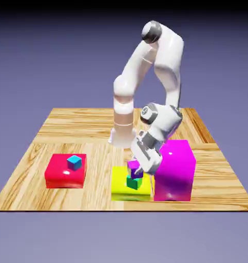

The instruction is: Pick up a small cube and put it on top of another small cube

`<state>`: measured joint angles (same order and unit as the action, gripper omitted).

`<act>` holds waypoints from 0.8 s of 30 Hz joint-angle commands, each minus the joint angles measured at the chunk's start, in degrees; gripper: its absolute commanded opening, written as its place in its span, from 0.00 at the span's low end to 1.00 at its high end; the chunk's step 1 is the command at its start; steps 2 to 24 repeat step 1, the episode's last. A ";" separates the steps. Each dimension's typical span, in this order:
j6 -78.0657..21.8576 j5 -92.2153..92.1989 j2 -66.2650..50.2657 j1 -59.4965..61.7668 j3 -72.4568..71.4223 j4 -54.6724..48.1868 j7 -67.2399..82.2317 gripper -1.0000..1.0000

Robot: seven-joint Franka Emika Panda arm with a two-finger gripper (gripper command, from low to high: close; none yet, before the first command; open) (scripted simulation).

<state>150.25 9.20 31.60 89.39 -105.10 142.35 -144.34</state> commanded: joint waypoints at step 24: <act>-1.27 0.37 -0.55 -2.07 1.84 -0.16 -0.11 1.00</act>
